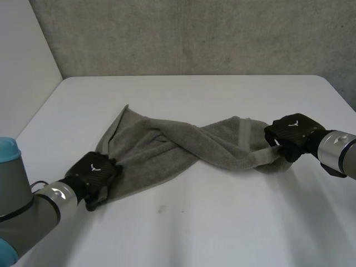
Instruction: Fold the towel.
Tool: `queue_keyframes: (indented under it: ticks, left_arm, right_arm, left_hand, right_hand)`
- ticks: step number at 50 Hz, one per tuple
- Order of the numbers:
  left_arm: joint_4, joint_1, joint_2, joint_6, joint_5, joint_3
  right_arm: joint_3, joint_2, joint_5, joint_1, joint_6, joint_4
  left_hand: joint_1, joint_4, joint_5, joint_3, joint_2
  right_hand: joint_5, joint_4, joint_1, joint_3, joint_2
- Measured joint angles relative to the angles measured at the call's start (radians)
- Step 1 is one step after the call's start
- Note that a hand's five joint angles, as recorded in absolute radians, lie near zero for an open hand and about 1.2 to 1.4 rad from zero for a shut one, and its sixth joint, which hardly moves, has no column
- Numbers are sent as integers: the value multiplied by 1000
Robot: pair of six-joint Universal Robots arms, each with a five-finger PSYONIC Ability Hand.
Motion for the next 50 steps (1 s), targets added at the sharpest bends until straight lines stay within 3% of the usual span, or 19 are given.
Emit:
queue_keyframes:
  ticks: [15, 27, 41, 46, 50]
  left_arm:
    - [11, 109, -7, 53, 9, -33]
    - [16, 118, -10, 39, 54, -34]
    - [11, 106, 16, 30, 51, -11]
    - [-21, 105, 118, -12, 53, 7]
    - [-68, 105, 264, -113, 57, 48]
  right_arm:
    - [8, 0, 0, 0, -1, -1]
    - [17, 0, 0, 0, -1, -2]
    - [-9, -32, 8, 1, 3, 10]
    - [-58, -93, 15, -10, 13, 59]
    - [-135, -165, 17, -46, 24, 146]
  left_hand:
    - [243, 246, 243, 246, 244]
    - [736, 755, 739, 752, 746]
    - [768, 806, 783, 804, 797]
    - [769, 806, 784, 804, 797]
    - [773, 807, 784, 804, 797]
  right_hand:
    - [0, 0, 0, 0, -1]
    - [0, 0, 0, 0, 0]
    - [0, 0, 0, 0, -1]
    - [0, 0, 0, 0, -1]
    - [0, 0, 0, 0, 0]
